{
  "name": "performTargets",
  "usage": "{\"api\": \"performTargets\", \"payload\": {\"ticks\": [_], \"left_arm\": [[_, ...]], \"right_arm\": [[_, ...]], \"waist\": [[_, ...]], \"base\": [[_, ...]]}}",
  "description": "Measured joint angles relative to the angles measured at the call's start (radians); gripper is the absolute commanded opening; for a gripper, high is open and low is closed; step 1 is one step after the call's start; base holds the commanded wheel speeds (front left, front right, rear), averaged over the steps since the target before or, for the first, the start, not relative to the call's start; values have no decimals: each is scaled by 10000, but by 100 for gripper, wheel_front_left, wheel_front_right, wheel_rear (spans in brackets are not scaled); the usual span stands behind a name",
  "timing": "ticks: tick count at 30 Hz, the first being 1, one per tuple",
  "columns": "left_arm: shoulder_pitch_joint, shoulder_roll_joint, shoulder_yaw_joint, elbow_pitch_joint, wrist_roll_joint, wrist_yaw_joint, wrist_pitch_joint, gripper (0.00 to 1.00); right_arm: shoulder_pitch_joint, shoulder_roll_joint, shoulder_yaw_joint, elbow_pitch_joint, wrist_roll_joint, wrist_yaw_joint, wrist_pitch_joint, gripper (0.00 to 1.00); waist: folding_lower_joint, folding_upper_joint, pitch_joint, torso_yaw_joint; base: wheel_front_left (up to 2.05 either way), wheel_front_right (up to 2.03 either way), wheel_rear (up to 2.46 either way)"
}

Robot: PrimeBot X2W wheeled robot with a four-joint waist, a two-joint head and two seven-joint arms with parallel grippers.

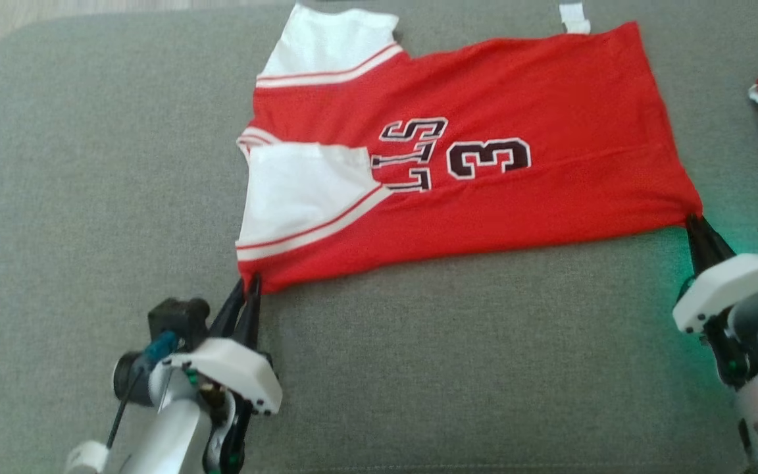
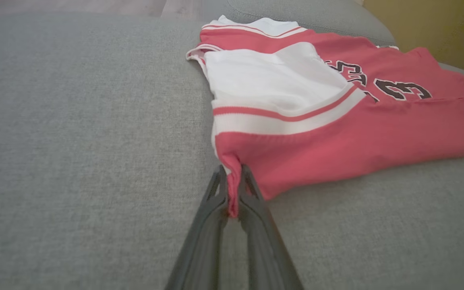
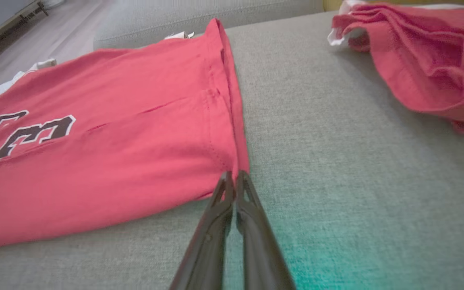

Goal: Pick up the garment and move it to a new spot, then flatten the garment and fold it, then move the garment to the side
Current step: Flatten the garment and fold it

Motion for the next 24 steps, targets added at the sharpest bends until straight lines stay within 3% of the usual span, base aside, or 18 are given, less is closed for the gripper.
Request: {"api": "performTargets", "payload": {"ticks": [11,24], "left_arm": [[1412,470,-31,-815,-347,-102,265,0],[2918,968,-393,-2077,-351,-115,802,0]], "right_arm": [[2220,-211,96,-1546,374,0,77,0],[5302,332,-1335,-4286,155,0,1204,0]], "waist": [[0,0,-846,-60],[0,0,-1151,27]], "base": [[0,0,0],[0,0,0]]}}
